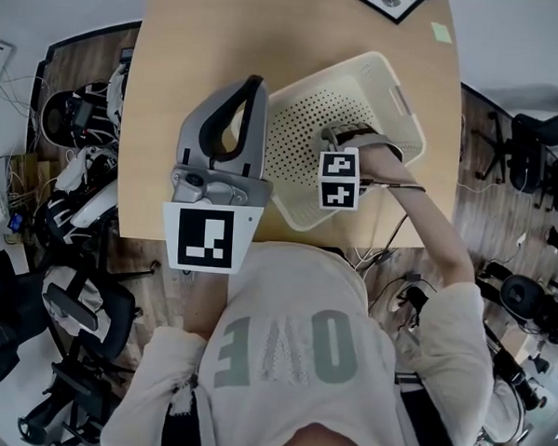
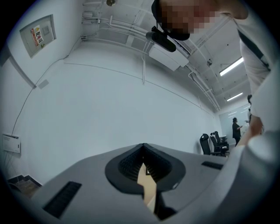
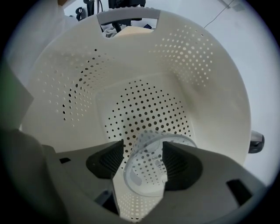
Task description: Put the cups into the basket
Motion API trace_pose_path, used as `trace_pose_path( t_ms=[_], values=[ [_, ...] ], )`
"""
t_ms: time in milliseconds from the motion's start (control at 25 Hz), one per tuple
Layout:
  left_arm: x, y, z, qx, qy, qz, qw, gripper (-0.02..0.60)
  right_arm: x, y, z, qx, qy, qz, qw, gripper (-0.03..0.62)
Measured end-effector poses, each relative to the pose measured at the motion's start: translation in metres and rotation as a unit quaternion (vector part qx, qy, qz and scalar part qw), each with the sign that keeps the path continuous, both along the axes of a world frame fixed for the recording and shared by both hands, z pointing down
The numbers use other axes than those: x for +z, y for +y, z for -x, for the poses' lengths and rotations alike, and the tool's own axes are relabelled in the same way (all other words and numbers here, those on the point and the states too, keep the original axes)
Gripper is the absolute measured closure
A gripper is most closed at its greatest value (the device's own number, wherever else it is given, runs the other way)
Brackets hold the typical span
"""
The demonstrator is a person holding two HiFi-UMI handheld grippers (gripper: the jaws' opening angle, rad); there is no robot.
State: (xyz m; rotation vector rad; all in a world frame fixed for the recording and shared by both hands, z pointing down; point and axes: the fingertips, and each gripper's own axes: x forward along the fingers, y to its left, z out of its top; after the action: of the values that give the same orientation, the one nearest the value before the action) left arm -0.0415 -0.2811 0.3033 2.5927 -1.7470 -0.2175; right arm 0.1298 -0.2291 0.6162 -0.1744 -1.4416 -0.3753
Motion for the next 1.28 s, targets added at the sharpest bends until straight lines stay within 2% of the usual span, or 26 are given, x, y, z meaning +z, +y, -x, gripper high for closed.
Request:
trace_pose_path(
  t_ms=[520,760,960,1080,1160,1200,1240,1280],
  values=[
    [-0.011,0.015,-0.009,0.017,-0.001,-0.014,0.9998,0.577,-0.048,-0.005,-0.007,0.039,-0.031,-0.044,0.998,0.324],
    [-0.020,0.020,-0.023,0.033,-0.004,-0.025,0.9991,0.577,-0.089,-0.006,0.004,0.057,-0.090,-0.073,0.992,0.324],
    [-0.028,0.024,-0.037,0.048,-0.009,-0.031,0.9983,0.577,-0.134,-0.011,0.021,0.080,-0.172,-0.103,0.976,0.324],
    [-0.030,0.027,-0.046,0.058,-0.011,-0.031,0.9978,0.577,-0.164,-0.015,0.029,0.094,-0.231,-0.128,0.960,0.324],
    [-0.030,0.029,-0.049,0.061,-0.015,-0.029,0.9976,0.577,-0.191,-0.021,0.037,0.105,-0.291,-0.155,0.938,0.324],
    [-0.030,0.030,-0.050,0.062,-0.017,-0.028,0.9975,0.577,-0.209,-0.026,0.042,0.111,-0.330,-0.177,0.920,0.324],
    [-0.031,0.031,-0.050,0.062,-0.018,-0.028,0.9975,0.577,-0.228,-0.031,0.045,0.117,-0.371,-0.206,0.898,0.327],
    [-0.032,0.031,-0.050,0.062,-0.020,-0.029,0.9974,0.577,-0.247,-0.036,0.047,0.125,-0.407,-0.238,0.873,0.358]
  ],
)
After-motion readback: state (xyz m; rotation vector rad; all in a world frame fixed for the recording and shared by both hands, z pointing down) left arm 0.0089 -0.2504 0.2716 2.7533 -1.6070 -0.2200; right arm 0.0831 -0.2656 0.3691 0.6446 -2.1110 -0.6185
